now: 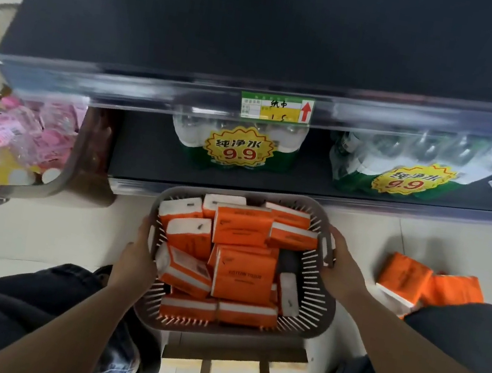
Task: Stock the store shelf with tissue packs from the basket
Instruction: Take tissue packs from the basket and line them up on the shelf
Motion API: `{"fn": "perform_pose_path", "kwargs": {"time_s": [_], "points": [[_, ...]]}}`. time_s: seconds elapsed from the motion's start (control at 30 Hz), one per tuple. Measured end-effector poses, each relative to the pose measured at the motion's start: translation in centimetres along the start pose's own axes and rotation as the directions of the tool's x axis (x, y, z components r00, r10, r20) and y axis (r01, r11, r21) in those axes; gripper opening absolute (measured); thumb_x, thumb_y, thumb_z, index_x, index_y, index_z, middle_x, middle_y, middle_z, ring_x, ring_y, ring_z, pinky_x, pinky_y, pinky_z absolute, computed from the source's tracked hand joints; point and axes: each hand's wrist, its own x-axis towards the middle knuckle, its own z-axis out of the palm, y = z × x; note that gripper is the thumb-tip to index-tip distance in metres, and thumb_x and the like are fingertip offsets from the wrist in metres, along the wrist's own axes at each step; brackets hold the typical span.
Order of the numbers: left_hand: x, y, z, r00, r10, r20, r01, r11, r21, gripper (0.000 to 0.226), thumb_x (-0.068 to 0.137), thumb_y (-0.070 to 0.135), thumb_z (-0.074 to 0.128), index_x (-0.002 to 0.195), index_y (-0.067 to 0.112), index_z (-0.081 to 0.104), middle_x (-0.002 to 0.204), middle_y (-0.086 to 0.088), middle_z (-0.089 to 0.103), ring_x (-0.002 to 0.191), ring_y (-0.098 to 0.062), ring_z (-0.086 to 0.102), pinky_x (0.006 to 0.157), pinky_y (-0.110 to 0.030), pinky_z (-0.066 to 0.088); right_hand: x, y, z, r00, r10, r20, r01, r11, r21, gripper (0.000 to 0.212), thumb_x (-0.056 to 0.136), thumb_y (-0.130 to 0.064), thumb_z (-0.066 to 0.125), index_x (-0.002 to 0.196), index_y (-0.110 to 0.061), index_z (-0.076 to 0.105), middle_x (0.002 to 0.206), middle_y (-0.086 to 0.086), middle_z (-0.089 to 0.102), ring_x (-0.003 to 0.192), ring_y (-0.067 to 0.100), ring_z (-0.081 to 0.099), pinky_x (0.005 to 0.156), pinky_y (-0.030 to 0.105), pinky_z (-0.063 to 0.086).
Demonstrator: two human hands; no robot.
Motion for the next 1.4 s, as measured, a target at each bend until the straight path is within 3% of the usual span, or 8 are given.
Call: {"fn": "perform_pose_path", "kwargs": {"time_s": [0.13,0.37,0.53,0.7,0.8,0.87,1.03,1.4], "points": [[0.6,-0.6,0.2,1.000,-0.029,-0.011,0.029,0.999,-0.020,0.070,0.095,0.032,0.051,0.147,0.044,0.006,0.100,-0.008,0.061,0.075,-0.018,0.055,0.064,-0.035,0.044,0.2,-0.1,0.5,1.000,0.010,0.019,-0.010,1.000,-0.009,0.064,0.087,-0.040,0.064,0.134,-0.052,0.022,0.128,-0.010,0.052,0.107,0.012,0.055,0.095,0.039,0.047],[0.9,-0.5,0.4,0.999,-0.043,-0.012,0.042,0.999,-0.024,0.071,0.094,0.031,0.055,0.146,0.044,0.008,0.099,-0.008,0.060,0.078,-0.020,0.055,0.066,-0.036,0.044,0.7,-0.2,0.8,1.000,0.003,-0.003,-0.003,1.000,-0.026,0.067,0.087,-0.033,0.066,0.140,-0.039,0.026,0.119,-0.012,0.054,0.090,0.004,0.055,0.079,0.024,0.045],[1.5,-0.4,-0.6,0.996,-0.045,0.071,0.044,0.999,0.019,0.070,0.092,0.034,0.058,0.145,0.039,0.012,0.082,0.008,0.055,0.069,-0.015,0.058,0.057,-0.026,0.043,1.3,-0.9,0.6,0.999,0.048,-0.012,-0.049,0.998,-0.050,0.058,0.092,-0.030,0.059,0.141,-0.032,0.028,0.130,0.002,0.054,0.110,0.022,0.055,0.094,0.037,0.046],[2.8,1.5,-2.6,0.984,-0.077,0.159,0.048,0.984,0.174,0.068,0.088,0.036,0.064,0.143,0.026,0.025,0.121,-0.010,0.060,0.096,-0.027,0.061,0.066,-0.030,0.051,1.7,-3.7,0.0,0.993,0.018,-0.116,-0.034,0.990,-0.136,0.052,0.089,-0.025,0.060,0.137,-0.023,0.039,0.134,0.010,0.044,0.123,0.026,0.043,0.097,0.038,0.039],[1.8,3.3,-3.0,0.998,0.049,0.036,-0.058,0.941,0.333,0.070,0.084,0.030,0.064,0.144,0.024,0.029,0.131,-0.012,0.050,0.121,-0.033,0.049,0.095,-0.047,0.047,1.5,-5.8,0.2,0.987,-0.126,-0.098,0.106,0.976,-0.189,0.043,0.090,-0.023,0.058,0.131,-0.025,0.047,0.135,0.005,0.046,0.124,0.021,0.042,0.100,0.034,0.036],[0.5,4.8,-2.4,0.974,0.225,-0.008,-0.205,0.900,0.385,0.062,0.085,0.026,0.061,0.142,0.022,0.037,0.139,-0.007,0.046,0.129,-0.027,0.043,0.104,-0.046,0.041,1.4,-6.9,0.8,0.979,-0.201,-0.043,0.189,0.962,-0.195,0.039,0.088,-0.020,0.060,0.127,-0.021,0.052,0.133,0.005,0.048,0.125,0.021,0.043,0.102,0.033,0.036],[-2.9,7.1,1.5,0.824,0.529,0.203,-0.562,0.716,0.414,0.048,0.087,0.026,0.058,0.133,0.027,0.047,0.137,0.006,0.050,0.130,-0.014,0.044,0.110,-0.038,0.032,2.2,-8.5,2.2,0.967,-0.244,0.068,0.253,0.934,-0.253,0.042,0.089,-0.020,0.059,0.130,-0.019,0.051,0.134,0.004,0.049,0.122,0.019,0.048,0.102,0.034,0.040],[-1.2,7.3,6.1,0.861,0.359,0.361,-0.496,0.749,0.439,0.072,0.088,0.035,0.062,0.149,0.020,0.025,0.149,-0.001,0.037,0.137,-0.021,0.038,0.112,-0.041,0.032,5.1,-9.1,4.8,0.946,-0.187,0.265,0.273,0.901,-0.337,0.058,0.087,-0.022,0.062,0.140,-0.021,0.040,0.144,0.003,0.043,0.127,0.020,0.046,0.103,0.035,0.040]]}}
